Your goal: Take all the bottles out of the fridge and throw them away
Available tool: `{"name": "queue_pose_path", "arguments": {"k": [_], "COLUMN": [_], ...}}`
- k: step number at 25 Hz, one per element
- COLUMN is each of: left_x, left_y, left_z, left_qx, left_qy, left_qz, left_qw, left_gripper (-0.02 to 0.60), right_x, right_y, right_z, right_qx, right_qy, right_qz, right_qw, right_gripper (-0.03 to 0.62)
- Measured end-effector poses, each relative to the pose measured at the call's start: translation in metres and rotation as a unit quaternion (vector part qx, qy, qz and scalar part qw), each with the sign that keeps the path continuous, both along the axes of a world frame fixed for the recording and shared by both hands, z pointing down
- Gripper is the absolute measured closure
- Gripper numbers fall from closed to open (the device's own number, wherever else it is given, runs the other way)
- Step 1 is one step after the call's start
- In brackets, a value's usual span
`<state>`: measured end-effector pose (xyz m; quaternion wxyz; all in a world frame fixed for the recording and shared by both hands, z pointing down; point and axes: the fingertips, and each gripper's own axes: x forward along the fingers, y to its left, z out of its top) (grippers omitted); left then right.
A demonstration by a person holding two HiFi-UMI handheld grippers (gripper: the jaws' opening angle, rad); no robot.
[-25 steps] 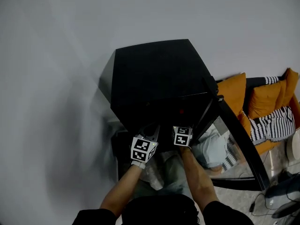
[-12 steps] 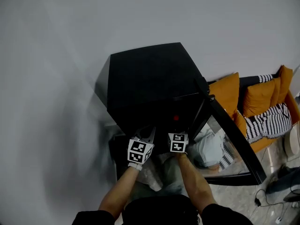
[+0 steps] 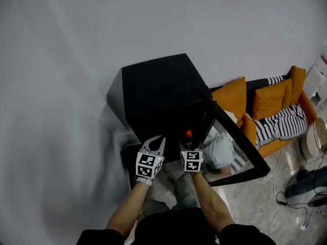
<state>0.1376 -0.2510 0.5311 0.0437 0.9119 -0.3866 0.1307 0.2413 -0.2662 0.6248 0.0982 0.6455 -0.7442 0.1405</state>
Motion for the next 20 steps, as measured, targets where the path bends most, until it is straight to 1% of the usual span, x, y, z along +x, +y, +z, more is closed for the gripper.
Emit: {"name": "queue_pose_path", "arguments": {"k": [5,9,14,20], "left_x": [-0.025,-0.052,-0.091,-0.153], "left_y": [0.042,0.068,0.093,0.115], "left_z": [-0.068,-0.100,-0.123,-0.131], "left_qx": [-0.012,-0.020,-0.005,0.009], "left_qy": [0.003,0.010,0.021,0.026], "left_qz": [-0.011,-0.028,-0.056,-0.111], "left_qw": [0.9999,0.9994,0.9982,0.9934], "left_gripper": [0.574,0.574,0.574,0.575], "right_x": [-0.016,-0.032,-0.061,-0.111], "right_y": [0.054,0.082,0.105,0.111], "right_z": [-0.081,-0.133,-0.169,-0.183], "right_qx": [0.001,0.009,0.034,0.052], "right_qy": [-0.005,0.001,0.007,0.007], "right_qz": [-0.014,-0.031,-0.057,-0.101], "right_qw": [1.000,0.999,0.998,0.993], "right_gripper": [0.286,0.284,0.286,0.284]}}
